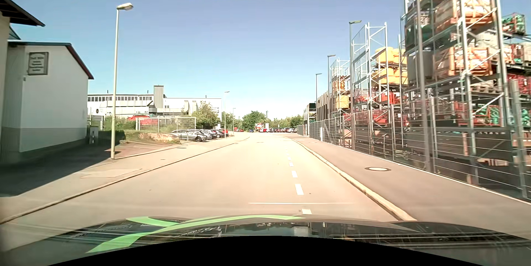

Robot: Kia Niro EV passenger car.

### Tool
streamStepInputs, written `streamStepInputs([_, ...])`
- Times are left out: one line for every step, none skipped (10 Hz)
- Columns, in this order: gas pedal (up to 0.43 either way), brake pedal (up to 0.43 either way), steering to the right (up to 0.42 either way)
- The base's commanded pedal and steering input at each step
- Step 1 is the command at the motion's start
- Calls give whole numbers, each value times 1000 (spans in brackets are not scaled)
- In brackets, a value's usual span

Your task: Follow the waypoints while adhering to traffic rules and regulations

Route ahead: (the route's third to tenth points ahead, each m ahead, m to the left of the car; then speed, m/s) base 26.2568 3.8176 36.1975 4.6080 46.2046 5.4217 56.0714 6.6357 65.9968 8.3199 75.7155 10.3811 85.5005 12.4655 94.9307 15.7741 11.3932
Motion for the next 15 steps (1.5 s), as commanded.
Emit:
streamStepInputs([138, 0, -4])
streamStepInputs([130, 0, -9])
streamStepInputs([130, 0, -9])
streamStepInputs([130, 0, -7])
streamStepInputs([130, 0, -6])
streamStepInputs([118, 0, -6])
streamStepInputs([118, 0, -6])
streamStepInputs([118, 0, -6])
streamStepInputs([118, 0, -6])
streamStepInputs([118, 0, -6])
streamStepInputs([118, 0, -6])
streamStepInputs([118, 0, -6])
streamStepInputs([130, 0, -6])
streamStepInputs([130, 0, -6])
streamStepInputs([130, 0, -6])
